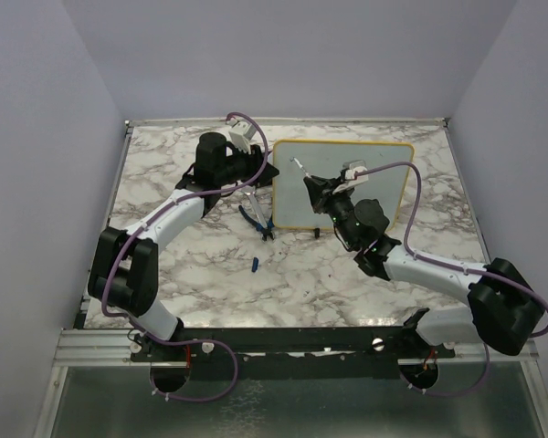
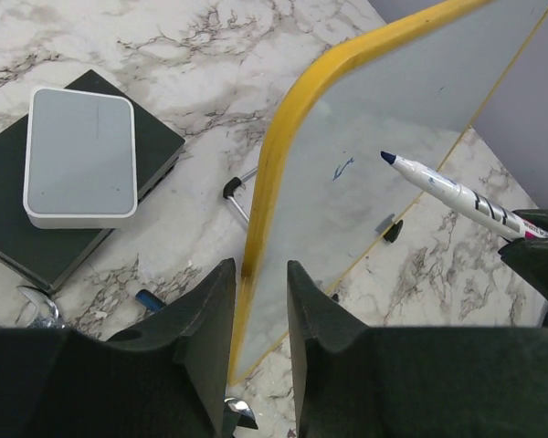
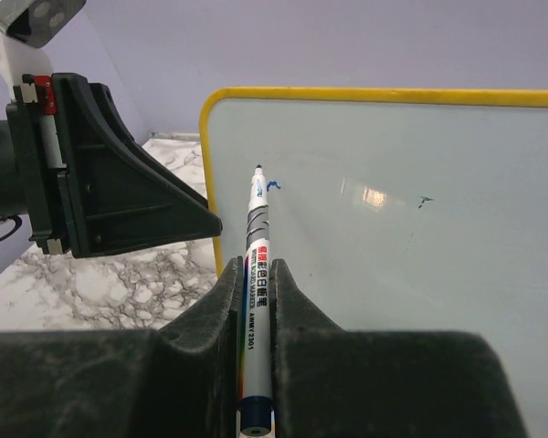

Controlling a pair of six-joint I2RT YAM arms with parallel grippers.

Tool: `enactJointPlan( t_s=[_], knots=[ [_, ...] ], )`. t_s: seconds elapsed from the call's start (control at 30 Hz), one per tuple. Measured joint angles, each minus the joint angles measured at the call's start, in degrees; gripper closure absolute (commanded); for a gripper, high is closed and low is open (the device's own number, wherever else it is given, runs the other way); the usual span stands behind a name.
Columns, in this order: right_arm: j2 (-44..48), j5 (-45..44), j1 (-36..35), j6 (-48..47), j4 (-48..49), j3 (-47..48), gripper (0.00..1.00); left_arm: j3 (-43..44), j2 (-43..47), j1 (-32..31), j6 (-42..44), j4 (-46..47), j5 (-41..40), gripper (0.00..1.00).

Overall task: Write a sentence on the whiteboard
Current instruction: Hold the whiteboard on the whiteboard stand, then write a sentence on the whiteboard.

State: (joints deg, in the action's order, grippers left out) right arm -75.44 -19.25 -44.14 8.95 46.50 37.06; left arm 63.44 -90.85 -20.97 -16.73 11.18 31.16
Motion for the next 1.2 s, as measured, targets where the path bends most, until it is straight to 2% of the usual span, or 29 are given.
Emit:
enactJointPlan(
  t_s=[0.33,0.53,0.97,1.2],
  knots=[
    [0.2,-0.8,0.0,0.0,0.1,-0.3,0.99,-0.2,-0.2,0.0,0.1,0.4,0.5,0.83],
    [-0.1,-1.5,0.0,0.0,0.1,-0.3,0.99,-0.2,-0.2,0.0,0.3,0.4,0.5,0.85],
    [-1.8,-2.3,0.0,0.0,0.2,-0.3,0.99,-0.5,-0.3,0.0,1.9,1.2,0.5,0.98],
    [-2.7,-2.2,0.0,-0.1,0.3,0.4,0.99,-0.6,-0.3,-0.1,3.1,1.4,0.3,0.99]
  ],
)
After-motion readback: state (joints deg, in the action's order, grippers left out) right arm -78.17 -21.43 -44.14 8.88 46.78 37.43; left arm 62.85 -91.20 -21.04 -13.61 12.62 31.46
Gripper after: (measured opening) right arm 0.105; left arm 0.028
